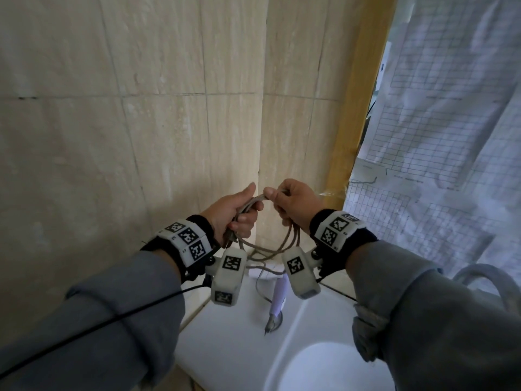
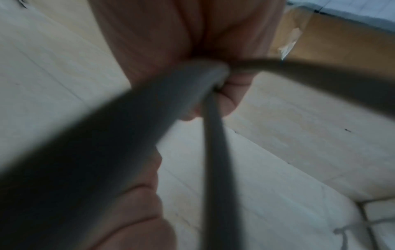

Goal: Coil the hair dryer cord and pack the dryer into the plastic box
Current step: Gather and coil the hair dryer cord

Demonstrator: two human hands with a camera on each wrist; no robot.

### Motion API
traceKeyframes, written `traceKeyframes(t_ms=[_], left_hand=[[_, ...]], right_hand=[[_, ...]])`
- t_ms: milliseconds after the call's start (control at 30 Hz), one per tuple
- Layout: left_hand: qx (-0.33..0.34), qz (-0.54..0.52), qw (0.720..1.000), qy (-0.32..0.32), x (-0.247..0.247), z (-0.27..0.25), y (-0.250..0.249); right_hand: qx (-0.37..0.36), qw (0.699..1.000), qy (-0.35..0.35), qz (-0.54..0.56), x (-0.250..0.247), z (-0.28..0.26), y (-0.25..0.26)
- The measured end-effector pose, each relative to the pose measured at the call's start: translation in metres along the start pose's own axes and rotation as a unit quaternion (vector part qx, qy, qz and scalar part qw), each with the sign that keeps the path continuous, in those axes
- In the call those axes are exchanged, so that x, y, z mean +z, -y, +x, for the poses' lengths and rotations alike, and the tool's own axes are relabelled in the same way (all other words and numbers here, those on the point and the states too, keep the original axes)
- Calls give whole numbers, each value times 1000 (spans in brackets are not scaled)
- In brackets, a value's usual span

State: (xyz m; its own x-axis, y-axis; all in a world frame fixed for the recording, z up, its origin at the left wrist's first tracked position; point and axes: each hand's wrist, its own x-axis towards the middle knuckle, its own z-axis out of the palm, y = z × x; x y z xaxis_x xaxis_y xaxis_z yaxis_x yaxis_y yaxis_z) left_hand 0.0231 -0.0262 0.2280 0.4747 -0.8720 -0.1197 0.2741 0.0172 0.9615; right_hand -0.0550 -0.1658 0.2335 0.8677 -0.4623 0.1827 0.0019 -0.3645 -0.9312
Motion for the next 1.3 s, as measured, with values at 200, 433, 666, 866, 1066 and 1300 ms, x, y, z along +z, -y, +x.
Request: traceKeyframes(t_ms=[200, 433, 666, 866, 1066, 1300], left_hand=[[17, -28, 999, -8, 14, 0, 3], [-20, -94, 995, 23, 5, 1, -6], [74, -195, 977, -34, -10, 4, -28], [170, -274, 940, -115, -15, 7, -48], [246, -273, 920, -136, -20, 1, -72], [260, -59, 946, -184, -11, 11, -46]], right_hand=[[37, 995, -69, 70, 3, 6, -5], [98, 977, -3, 191, -5, 1, -13], [124, 983, 46, 127, -10, -7, -44], [68, 995, 71, 9, 0, -12, -65], [60, 995, 41, -63, 5, -21, -75], [-40, 939, 49, -337, 7, -27, -37]])
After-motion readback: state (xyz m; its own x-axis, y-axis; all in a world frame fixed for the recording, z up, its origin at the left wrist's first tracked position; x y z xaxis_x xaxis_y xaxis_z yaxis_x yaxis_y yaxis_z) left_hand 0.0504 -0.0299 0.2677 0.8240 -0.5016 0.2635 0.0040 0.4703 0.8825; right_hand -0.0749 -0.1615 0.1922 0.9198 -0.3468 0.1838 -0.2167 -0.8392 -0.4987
